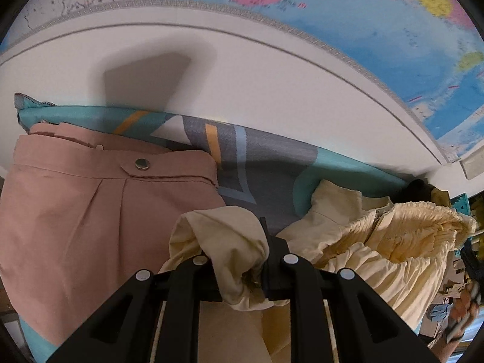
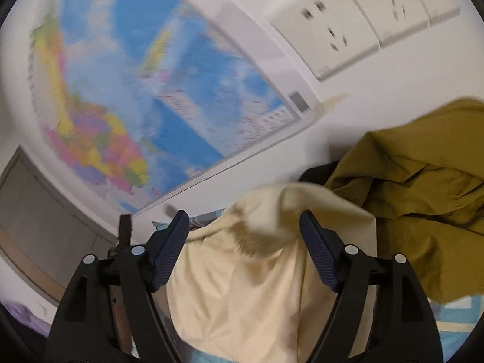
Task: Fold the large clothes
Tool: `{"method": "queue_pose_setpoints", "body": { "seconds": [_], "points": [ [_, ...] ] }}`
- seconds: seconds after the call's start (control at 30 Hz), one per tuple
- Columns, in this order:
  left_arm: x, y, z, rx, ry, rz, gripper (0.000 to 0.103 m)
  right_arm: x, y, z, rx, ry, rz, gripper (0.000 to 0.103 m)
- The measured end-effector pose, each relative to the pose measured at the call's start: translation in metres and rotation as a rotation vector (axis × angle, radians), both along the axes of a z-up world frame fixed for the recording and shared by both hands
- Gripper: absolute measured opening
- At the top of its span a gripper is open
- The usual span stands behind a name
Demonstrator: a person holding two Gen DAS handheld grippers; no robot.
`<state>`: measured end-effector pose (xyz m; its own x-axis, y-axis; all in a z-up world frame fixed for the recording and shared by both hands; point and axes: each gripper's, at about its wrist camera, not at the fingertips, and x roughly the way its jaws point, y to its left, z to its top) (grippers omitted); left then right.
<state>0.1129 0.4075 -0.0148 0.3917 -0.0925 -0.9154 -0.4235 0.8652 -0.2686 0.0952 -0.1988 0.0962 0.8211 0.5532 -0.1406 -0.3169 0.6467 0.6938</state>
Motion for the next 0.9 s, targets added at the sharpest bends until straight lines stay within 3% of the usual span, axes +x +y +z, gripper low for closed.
{"method": "queue_pose_setpoints", "body": {
  "seconds": [0.07, 0.17, 0.23, 0.4, 0.43, 0.47, 0.53, 0.63, 0.77, 0.9],
  "points": [
    [0.003, 0.002, -0.003, -0.009, 0.007, 0.005, 0.016, -0.018, 0.016, 0.006, -0.069, -0.057, 0.029, 0.076],
    [0.007, 0.003, -0.007, -0.015, 0.017, 0.014, 0.016, -0.029, 0.067, 0.009, -0.299, -0.069, 0.048, 0.077],
    [0.007, 0.003, -0.006, -0.007, 0.016, 0.01, 0.017, -0.025, 0.11, 0.004, -0.474, -0.075, 0.059, 0.079],
    [-0.002, -0.005, 0.011, 0.023, -0.035, -0.017, 0.02, 0.008, 0.17, -0.021, -0.703, -0.041, 0.067, 0.08],
    [-0.004, -0.007, 0.015, 0.024, -0.048, -0.029, 0.024, 0.018, 0.173, -0.027, -0.699, -0.019, 0.084, 0.067],
    [-0.007, -0.008, 0.019, 0.021, -0.064, -0.04, 0.026, 0.025, 0.175, -0.032, -0.694, -0.006, 0.092, 0.035],
    [-0.017, -0.01, 0.033, 0.007, -0.114, -0.06, 0.037, 0.039, 0.175, -0.041, -0.72, 0.032, 0.07, 0.007],
    [-0.03, -0.013, 0.051, -0.009, -0.18, -0.076, 0.044, 0.049, 0.169, -0.045, -0.691, 0.037, 0.066, 0.002],
    [-0.05, -0.033, 0.076, 0.061, -0.261, -0.141, 0.048, 0.05, 0.164, -0.033, -0.679, 0.004, 0.028, 0.001],
    [-0.065, -0.063, 0.088, 0.133, -0.343, -0.241, 0.061, 0.056, 0.155, -0.009, -0.64, -0.038, -0.037, 0.001]
  ]
}}
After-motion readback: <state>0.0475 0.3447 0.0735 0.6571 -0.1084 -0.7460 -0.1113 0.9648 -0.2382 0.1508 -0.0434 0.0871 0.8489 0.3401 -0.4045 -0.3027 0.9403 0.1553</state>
